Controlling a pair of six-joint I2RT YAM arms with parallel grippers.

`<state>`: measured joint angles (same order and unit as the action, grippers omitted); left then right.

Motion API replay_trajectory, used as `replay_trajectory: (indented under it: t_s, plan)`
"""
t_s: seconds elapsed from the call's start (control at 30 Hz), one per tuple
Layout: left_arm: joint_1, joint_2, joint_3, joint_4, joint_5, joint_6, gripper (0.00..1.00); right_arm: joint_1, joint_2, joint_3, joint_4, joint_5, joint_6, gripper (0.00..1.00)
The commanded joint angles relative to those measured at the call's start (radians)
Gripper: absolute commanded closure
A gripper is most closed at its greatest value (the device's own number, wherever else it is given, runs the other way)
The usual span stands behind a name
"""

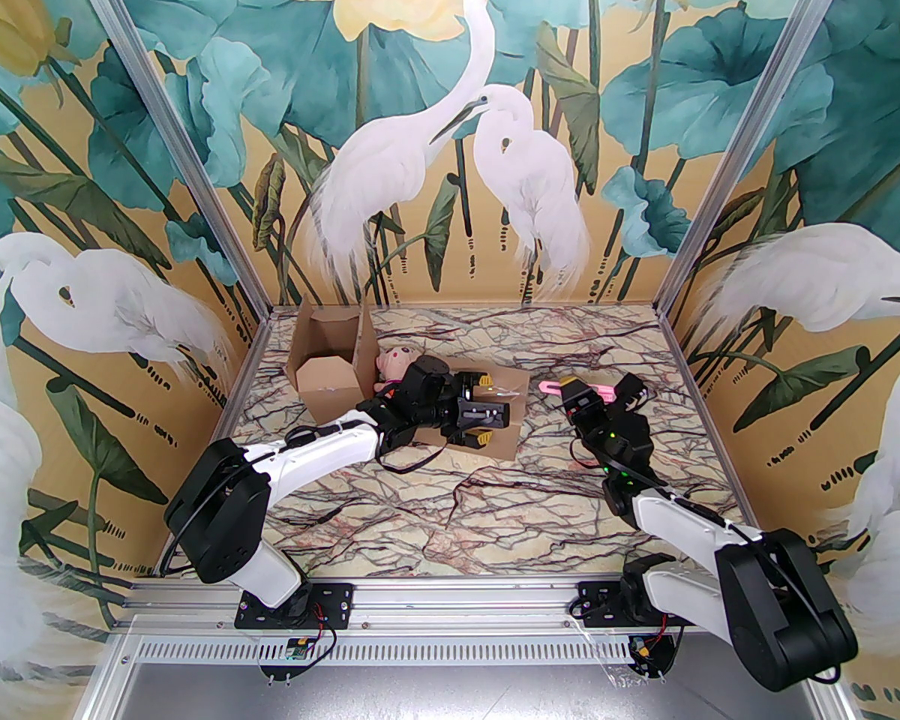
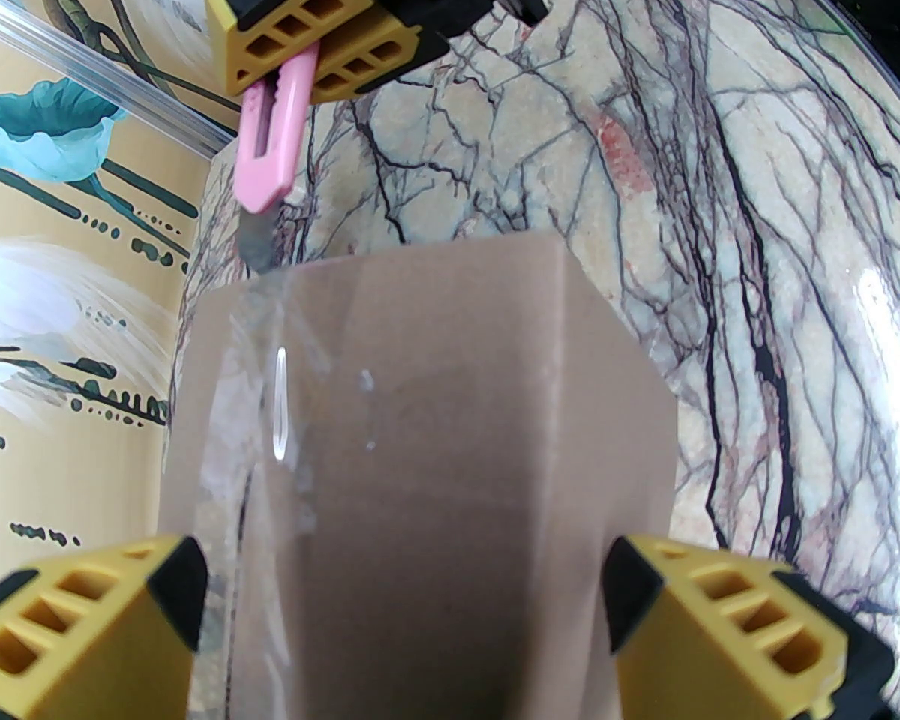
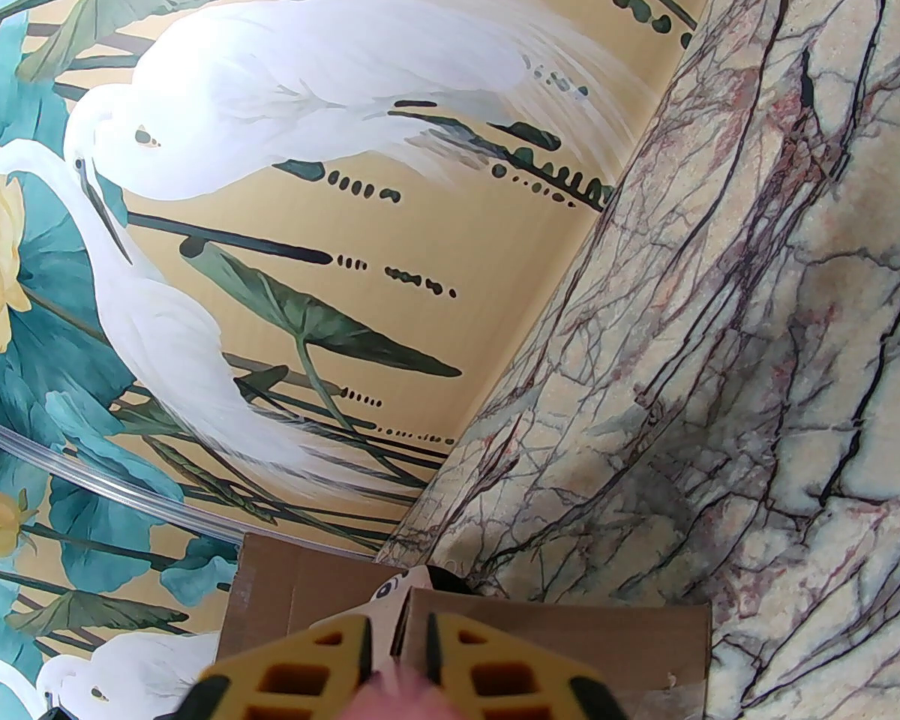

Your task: Unpack the express box

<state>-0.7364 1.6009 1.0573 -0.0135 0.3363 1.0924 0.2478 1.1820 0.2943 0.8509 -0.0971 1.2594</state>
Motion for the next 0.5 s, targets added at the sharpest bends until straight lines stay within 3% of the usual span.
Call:
replay_trajectory:
  t_s: [0.0, 0.47]
  plan:
    - [-0.006, 0.029, 0.039, 0.013, 0.011, -0.01, 0.08, -0.002, 0.007, 0.02, 0.049, -0.051, 0.018, 1.0]
    - [0.044, 0.059, 0.085, 0.064, 0.039, -0.115, 0.09, -0.002, -0.112, -0.023, -0.095, -0.207, 0.023, 1.0]
